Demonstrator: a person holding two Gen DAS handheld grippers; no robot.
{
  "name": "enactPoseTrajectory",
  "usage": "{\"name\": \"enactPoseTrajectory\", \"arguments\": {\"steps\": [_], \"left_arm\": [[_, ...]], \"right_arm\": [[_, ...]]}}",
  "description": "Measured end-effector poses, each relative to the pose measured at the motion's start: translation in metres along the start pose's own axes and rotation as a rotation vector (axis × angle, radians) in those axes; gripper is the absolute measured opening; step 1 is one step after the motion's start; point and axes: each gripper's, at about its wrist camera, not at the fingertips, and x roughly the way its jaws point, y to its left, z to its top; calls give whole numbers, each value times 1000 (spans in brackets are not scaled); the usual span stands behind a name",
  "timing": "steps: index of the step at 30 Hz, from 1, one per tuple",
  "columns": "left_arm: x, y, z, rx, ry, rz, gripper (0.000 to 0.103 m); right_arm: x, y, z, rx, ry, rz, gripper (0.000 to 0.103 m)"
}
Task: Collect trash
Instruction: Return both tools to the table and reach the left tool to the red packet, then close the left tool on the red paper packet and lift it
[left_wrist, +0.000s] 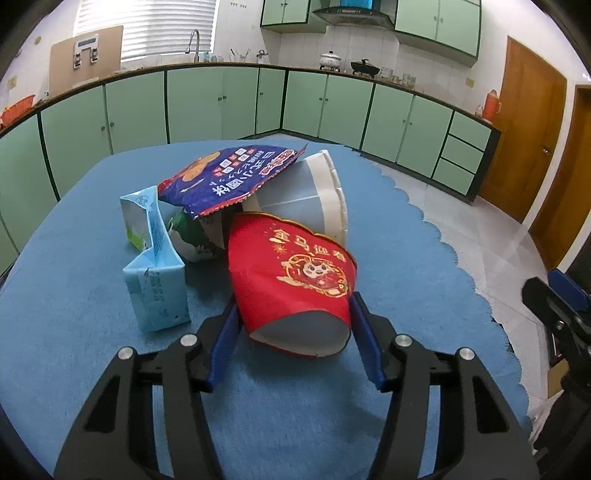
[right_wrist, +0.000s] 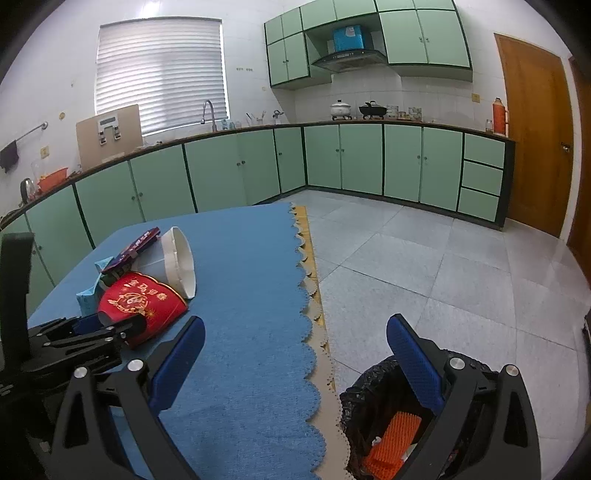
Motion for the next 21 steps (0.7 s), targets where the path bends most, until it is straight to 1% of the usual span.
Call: {"name": "enactPoseTrajectory", "arguments": {"steps": [3,7,12,15,18,19,20,21], "left_arm": [[-9,1,-2,6,-14,0,54],[-27,12,-1,-13,-43,3,53],[-45,25,-5,-33,-57,4,53],[-50,31,-15,-30,-29,5,53],[-45,38,-25,-50,26,-10,54],[-43,40,-27,-57,33,-11,55],[-41,44,-28,-64,39,-11,60],[-39,44,-27,-68,39,-12,62]], "right_arm": [[0,1,2,-7,-2,6,97],[2,6,5,-21,-3,17,97],[7,23,10,-44,-3,50,97],[8,35,11,-65,-4,67,97],[9,44,7,-84,4,81,97],[9,45,7,-87,6,82,97],[8,47,6,-91,9,83,97],[8,47,6,-94,10,82,97]]}}
